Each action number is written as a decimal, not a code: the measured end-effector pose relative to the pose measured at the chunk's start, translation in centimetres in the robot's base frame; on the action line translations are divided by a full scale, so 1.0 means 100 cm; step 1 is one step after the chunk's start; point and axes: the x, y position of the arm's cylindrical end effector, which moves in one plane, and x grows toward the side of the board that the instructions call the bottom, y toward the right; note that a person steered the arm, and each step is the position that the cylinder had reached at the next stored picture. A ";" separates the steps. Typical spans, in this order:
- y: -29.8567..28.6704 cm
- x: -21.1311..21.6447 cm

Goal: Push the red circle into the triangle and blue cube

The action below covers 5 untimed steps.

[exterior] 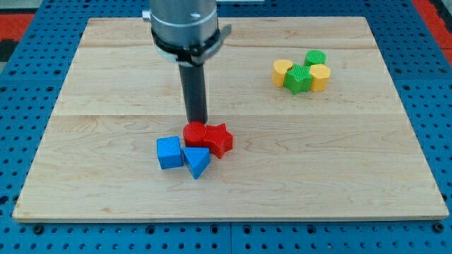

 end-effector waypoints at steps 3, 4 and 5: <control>-0.001 0.000; 0.023 -0.015; 0.089 -0.025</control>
